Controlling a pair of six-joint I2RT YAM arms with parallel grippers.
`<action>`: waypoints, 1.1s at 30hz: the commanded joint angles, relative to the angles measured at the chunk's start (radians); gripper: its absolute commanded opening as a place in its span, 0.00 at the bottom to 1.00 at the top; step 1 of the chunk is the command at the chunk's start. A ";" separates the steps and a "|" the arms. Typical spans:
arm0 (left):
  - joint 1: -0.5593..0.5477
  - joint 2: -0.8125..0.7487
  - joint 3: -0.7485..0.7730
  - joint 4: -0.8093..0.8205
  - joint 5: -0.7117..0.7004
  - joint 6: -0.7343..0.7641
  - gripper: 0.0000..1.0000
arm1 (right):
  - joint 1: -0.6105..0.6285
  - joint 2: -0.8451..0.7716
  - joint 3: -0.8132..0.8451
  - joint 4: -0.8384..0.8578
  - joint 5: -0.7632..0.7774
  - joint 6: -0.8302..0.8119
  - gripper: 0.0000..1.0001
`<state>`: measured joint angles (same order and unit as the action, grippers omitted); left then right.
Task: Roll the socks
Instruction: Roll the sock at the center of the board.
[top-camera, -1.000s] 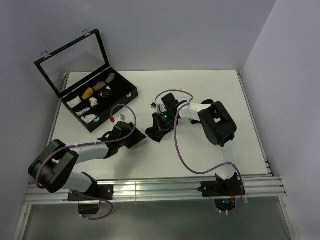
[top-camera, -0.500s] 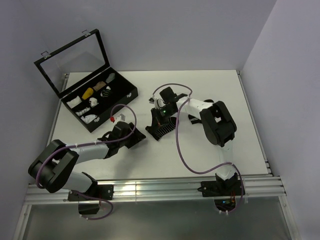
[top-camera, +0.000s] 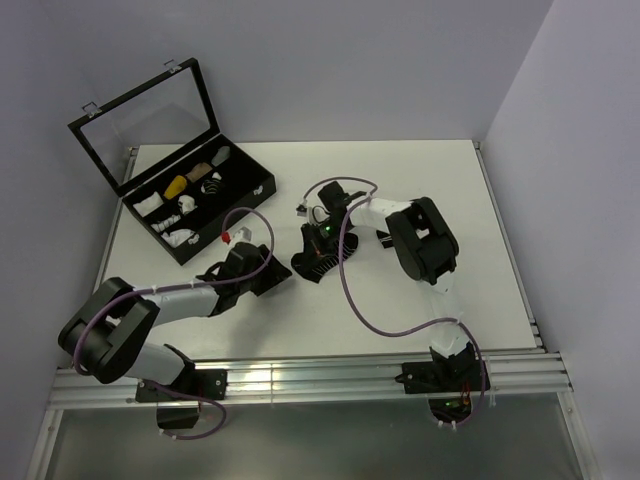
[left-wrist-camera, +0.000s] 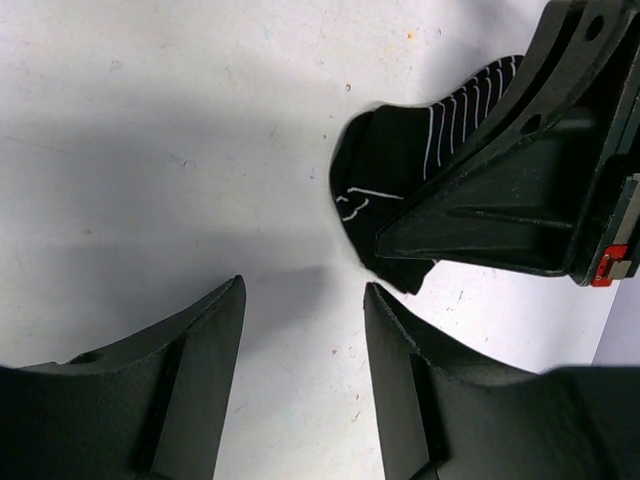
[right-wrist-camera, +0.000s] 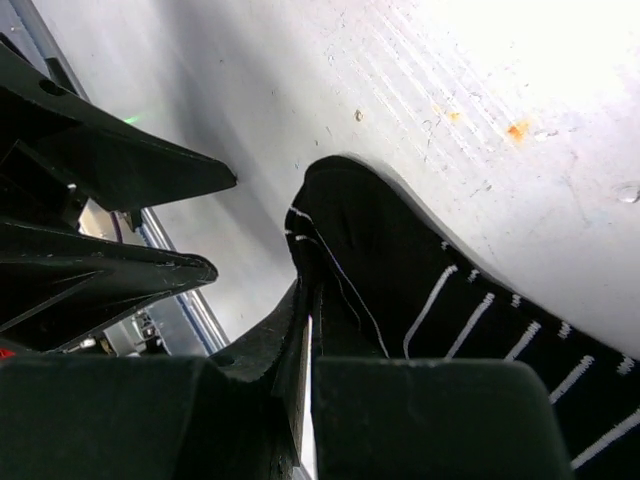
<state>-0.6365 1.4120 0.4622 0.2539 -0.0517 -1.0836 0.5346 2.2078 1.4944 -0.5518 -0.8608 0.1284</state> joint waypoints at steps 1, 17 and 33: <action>-0.005 0.033 0.038 0.001 -0.036 0.037 0.57 | -0.021 0.009 -0.011 0.039 -0.006 -0.013 0.00; -0.003 0.215 0.174 -0.010 -0.011 0.128 0.45 | -0.050 -0.003 -0.060 0.098 -0.024 0.022 0.00; -0.003 0.268 0.187 -0.076 0.033 0.180 0.41 | -0.051 -0.014 -0.066 0.124 -0.017 0.048 0.00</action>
<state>-0.6365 1.6577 0.6682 0.3050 -0.0219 -0.9447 0.4927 2.2082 1.4460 -0.4644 -0.9188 0.1776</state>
